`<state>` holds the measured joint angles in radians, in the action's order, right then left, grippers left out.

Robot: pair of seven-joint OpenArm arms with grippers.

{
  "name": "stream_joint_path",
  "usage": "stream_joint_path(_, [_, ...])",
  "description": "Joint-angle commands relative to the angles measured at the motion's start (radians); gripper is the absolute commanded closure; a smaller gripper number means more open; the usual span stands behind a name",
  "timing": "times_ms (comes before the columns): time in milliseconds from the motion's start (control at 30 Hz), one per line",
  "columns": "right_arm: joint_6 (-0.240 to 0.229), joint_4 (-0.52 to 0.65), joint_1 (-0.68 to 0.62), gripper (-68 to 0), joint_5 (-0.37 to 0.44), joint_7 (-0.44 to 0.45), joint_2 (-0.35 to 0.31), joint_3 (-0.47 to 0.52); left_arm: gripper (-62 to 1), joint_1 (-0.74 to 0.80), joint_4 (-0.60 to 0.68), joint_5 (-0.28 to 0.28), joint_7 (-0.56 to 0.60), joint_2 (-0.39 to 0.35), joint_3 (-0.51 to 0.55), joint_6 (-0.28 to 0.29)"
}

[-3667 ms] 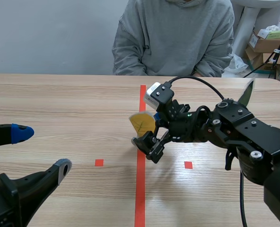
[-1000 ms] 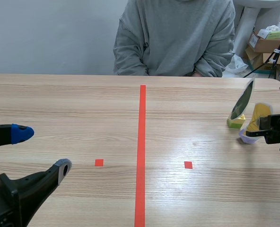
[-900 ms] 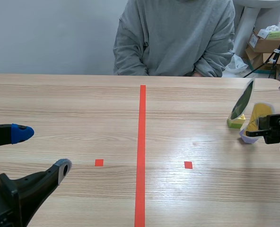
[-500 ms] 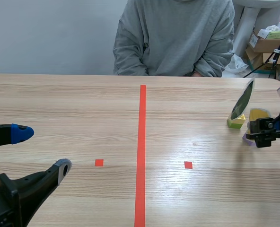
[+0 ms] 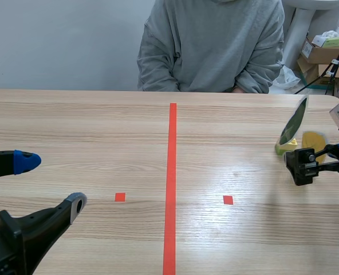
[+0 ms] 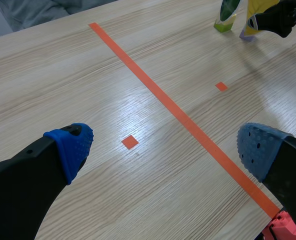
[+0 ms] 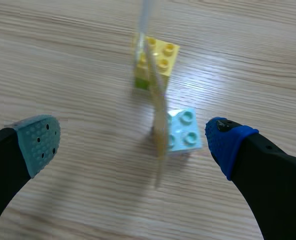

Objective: Do the leaf sorting experiment

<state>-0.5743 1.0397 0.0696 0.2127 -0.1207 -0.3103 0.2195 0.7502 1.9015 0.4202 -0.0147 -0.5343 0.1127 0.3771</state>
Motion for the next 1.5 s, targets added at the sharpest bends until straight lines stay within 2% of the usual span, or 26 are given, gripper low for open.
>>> stream_joint_path(0, [-0.014,0.078,-0.045,-59.5,0.02,0.011,-0.016,0.004,-61.7,0.0,0.019,0.006,0.013,0.007,0.006,0.003])
stream_joint_path(167, [-0.048,0.261,-0.22,-59.5,0.063,0.011,-0.016,0.004,-61.7,0.0,0.019,0.006,0.013,0.008,0.006,0.003])
stream_joint_path(300, [-0.053,0.438,-0.389,-59.5,0.091,0.011,-0.016,0.004,-61.7,0.0,0.019,0.006,0.013,0.008,0.006,0.003])
stream_joint_path(467, [-0.082,0.661,-0.58,-59.5,0.135,0.006,-0.016,0.004,-61.7,0.0,0.019,0.006,0.013,0.008,0.006,0.003])
stream_joint_path(733, [-0.081,0.927,-0.772,-59.5,0.172,0.001,-0.016,0.005,-61.7,0.0,0.019,0.006,0.013,0.008,0.006,0.003])
stream_joint_path(867, [-0.081,0.982,-0.79,-59.5,0.182,-0.027,-0.011,0.005,-61.7,0.0,0.019,0.006,0.013,0.007,0.006,0.003])
stream_joint_path(1467, [-0.081,0.984,-0.784,-59.1,0.185,-0.039,-0.011,0.005,-61.7,0.0,0.019,0.006,0.013,0.008,0.006,0.003])
